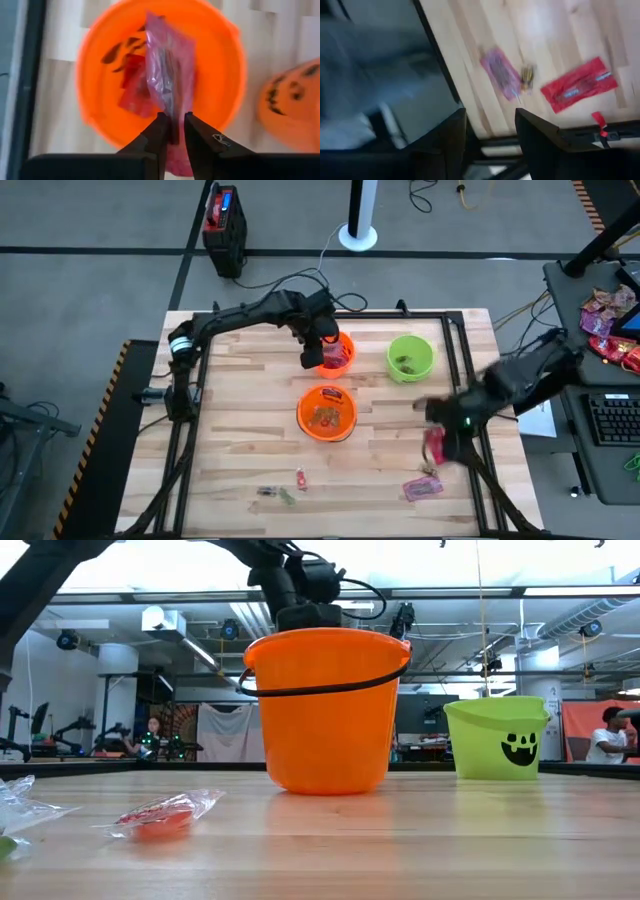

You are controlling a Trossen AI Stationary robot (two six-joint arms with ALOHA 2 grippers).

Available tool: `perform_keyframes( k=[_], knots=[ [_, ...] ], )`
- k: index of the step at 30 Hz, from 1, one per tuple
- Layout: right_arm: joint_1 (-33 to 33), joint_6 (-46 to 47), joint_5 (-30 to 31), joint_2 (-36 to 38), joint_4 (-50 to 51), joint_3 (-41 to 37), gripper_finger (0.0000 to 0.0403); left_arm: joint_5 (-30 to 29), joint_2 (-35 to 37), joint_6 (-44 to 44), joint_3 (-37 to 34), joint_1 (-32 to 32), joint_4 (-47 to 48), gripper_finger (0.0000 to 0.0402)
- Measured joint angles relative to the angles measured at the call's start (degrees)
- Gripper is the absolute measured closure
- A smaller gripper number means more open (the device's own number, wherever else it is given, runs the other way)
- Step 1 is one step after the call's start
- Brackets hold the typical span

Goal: Sort candy by brand, put in halloween buckets
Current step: Put the left pink candy into the top orange bin, then put the right black candy into the green bin

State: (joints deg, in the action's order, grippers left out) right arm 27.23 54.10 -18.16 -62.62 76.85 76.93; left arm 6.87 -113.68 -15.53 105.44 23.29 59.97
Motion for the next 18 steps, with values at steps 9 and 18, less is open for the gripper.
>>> perform_keyframes(
  k=[9, 18],
  knots=[
    [11.4, 8.8, 3.2, -12.3, -3.6, -3.0, 0.0235, 1.2, -0.4, 0.4, 2.9, -0.4, 7.2, 0.0311],
    [11.4, 9.2, 6.0, -20.6, -7.7, -13.1, 0.0193, 1.3, 12.2, 10.5, 5.5, -7.1, 14.6, 0.0299]
  ],
)
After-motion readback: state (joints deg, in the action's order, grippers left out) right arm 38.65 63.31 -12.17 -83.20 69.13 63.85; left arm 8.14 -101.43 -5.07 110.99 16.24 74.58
